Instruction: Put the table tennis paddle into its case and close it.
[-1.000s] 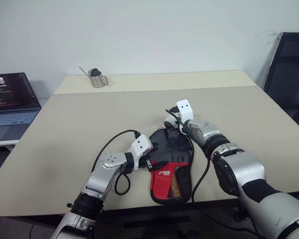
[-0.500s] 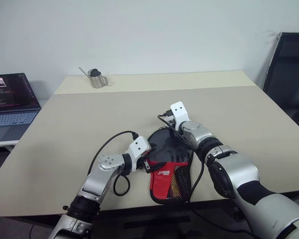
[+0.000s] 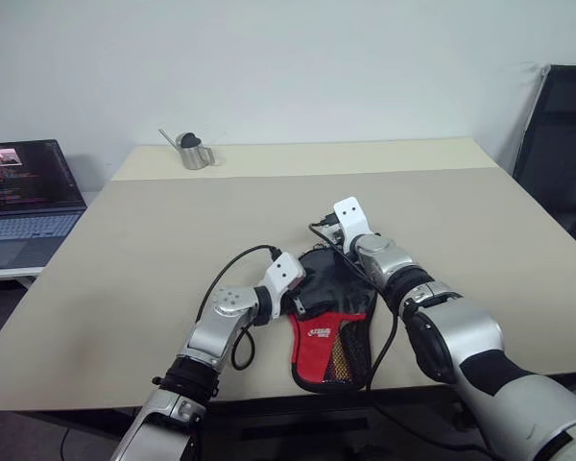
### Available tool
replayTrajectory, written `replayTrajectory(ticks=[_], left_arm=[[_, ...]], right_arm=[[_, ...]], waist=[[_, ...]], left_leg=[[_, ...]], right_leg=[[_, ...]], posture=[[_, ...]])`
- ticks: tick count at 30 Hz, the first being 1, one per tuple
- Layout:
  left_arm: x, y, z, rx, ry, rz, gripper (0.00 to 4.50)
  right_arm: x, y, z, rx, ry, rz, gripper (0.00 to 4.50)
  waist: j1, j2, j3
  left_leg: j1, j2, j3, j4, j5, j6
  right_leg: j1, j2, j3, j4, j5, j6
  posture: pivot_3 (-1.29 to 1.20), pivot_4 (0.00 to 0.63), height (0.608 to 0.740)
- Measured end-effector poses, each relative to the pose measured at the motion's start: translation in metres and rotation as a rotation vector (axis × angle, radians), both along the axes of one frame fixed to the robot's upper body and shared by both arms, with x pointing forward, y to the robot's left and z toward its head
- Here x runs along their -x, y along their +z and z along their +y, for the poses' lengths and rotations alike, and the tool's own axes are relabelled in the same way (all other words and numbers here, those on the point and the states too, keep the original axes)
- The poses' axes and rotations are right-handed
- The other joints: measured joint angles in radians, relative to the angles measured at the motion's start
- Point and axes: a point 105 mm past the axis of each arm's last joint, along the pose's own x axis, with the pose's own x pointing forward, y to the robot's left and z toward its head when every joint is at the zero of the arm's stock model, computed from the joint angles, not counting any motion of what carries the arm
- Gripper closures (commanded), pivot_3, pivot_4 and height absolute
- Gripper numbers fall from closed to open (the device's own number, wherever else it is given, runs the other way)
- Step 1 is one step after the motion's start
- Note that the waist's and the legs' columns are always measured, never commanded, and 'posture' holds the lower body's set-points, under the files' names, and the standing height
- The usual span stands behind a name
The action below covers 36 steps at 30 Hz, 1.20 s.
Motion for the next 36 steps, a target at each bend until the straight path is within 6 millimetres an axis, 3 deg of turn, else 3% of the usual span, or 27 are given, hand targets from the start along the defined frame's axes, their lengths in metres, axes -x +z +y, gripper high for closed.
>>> replayTrajectory(ticks=[17, 24, 27, 31, 34, 36], left_arm=[[0.006, -0.008, -0.005, -0.017, -0.066, 0.016, 0.00], [0.003, -0.008, -0.006, -0.017, -0.067, 0.019, 0.00], [0.001, -0.008, -0.009, -0.019, -0.067, 0.017, 0.00], [-0.001, -0.009, -0.012, -0.014, -0.068, 0.021, 0.00], [-0.002, -0.009, -0.012, -0.013, -0.070, 0.018, 0.00], [-0.003, -0.009, -0.013, -0.013, -0.072, 0.018, 0.00]], right_arm=[[0.000, -0.010, -0.062, 0.015, -0.042, 0.025, 4.48], [0.017, -0.025, -0.119, 0.086, -0.069, 0.088, 4.48], [0.029, -0.026, -0.130, 0.107, -0.061, 0.101, 4.48], [0.045, -0.026, -0.138, 0.103, -0.057, 0.126, 4.48], [0.054, -0.025, -0.129, 0.053, -0.017, 0.140, 4.48], [0.055, -0.014, -0.118, 0.005, 0.021, 0.120, 4.12]], waist=[[0.025, 0.007, -0.009], [0.025, 0.008, -0.010], [0.019, 0.011, -0.011], [0.021, 0.011, -0.012], [0.020, 0.011, -0.012], [0.021, 0.011, -0.012]], left_leg=[[0.001, -0.002, -0.001, 0.000, 0.000, 0.001], [0.001, -0.002, -0.001, 0.000, 0.000, 0.002], [0.001, -0.001, 0.000, 0.000, 0.000, 0.002], [0.001, -0.001, 0.000, 0.001, 0.000, 0.002], [0.001, -0.001, 0.000, 0.001, 0.000, 0.002], [0.002, -0.001, -0.001, 0.001, 0.000, 0.002]], right_leg=[[0.003, -0.001, -0.002, -0.001, 0.000, 0.000], [0.004, -0.001, -0.002, -0.001, 0.000, 0.001], [0.004, -0.001, -0.002, -0.001, 0.000, 0.001], [0.004, -0.001, -0.002, -0.001, 0.000, 0.001], [0.004, -0.001, -0.002, -0.001, 0.000, 0.001], [0.004, -0.001, -0.002, -0.001, 0.000, 0.001]], posture=[[0.00, 0.150, 0.740], [0.00, 0.150, 0.740], [0.00, 0.150, 0.740], [0.00, 0.150, 0.740], [0.00, 0.150, 0.740], [0.00, 0.150, 0.740]])
